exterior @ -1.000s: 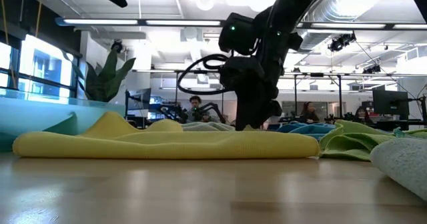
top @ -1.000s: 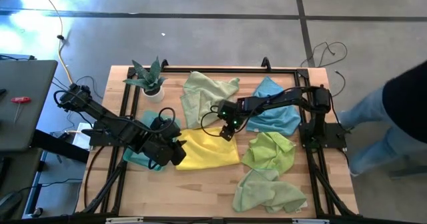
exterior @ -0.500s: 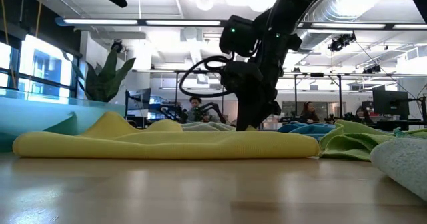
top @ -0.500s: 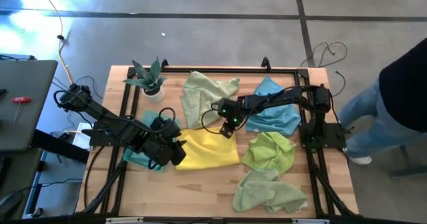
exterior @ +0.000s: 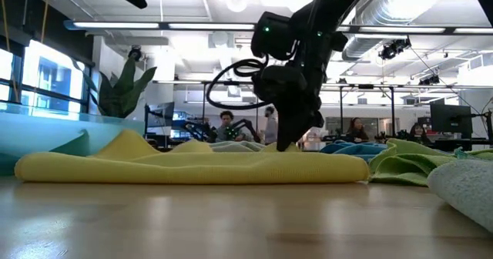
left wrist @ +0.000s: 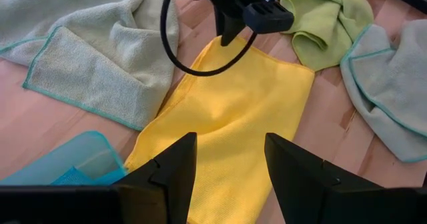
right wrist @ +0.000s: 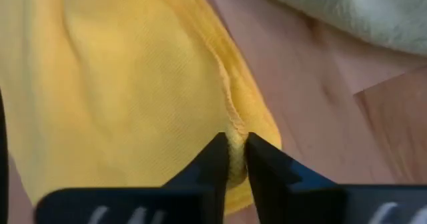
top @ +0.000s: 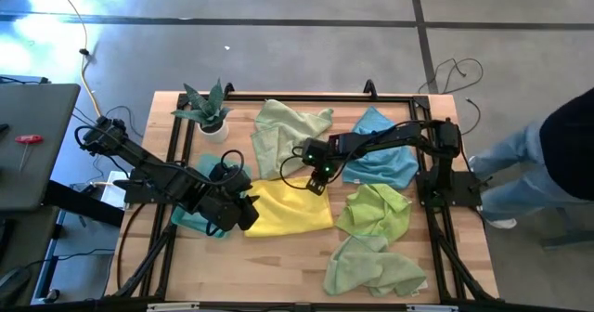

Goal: Fold microfiber towels
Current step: Fold the yellow microfiber towel

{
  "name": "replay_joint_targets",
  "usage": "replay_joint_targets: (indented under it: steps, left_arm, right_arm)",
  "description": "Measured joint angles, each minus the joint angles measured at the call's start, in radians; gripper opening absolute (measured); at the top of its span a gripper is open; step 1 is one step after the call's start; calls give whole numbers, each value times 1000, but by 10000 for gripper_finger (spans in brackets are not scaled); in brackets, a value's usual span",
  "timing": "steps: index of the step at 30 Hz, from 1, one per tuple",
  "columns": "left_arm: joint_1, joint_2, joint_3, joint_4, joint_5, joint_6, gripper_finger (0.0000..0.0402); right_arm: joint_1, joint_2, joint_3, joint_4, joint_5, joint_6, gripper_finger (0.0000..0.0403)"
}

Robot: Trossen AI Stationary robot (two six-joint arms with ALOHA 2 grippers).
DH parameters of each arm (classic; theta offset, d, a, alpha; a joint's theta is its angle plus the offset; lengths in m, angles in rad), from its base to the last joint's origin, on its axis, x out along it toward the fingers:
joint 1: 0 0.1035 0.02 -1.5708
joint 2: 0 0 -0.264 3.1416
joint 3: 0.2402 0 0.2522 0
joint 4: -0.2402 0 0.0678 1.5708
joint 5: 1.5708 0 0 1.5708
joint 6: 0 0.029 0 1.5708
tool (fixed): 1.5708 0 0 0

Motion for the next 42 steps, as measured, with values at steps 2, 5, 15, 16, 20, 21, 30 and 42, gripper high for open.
replay_joint_targets:
  steps: [2, 5, 15, 16, 20, 21, 30, 42]
  left_arm:
    - [0, 0, 0, 0, 0, 0, 168]
    - [0, 0, 0, 0, 0, 0, 168]
    - [0, 0, 0, 0, 0, 0, 168]
    - [0, 0, 0, 0, 0, 0, 168]
    - [0, 0, 0, 0, -2, 0, 168]
    - [0, 0, 0, 0, -2, 0, 168]
    - [0, 0, 0, 7, -2, -27, 168]
    - [-9, 25, -1, 24, 59, -255, 168]
  right_arm:
    - [-1, 0, 0, -8, 0, 0, 11]
    - [-1, 0, 0, -24, 1, 11, 8]
    - [3, 0, 1, -74, 24, 3, 3]
    - [5, 0, 1, -74, 27, 3, 2]
    - [7, -23, 1, -81, 34, 0, 1]
    - [7, -32, 1, -83, 35, 0, 1]
    - [7, -46, -6, -91, 36, -13, 31]
    - [5, -91, 55, -292, 20, -24, 178]
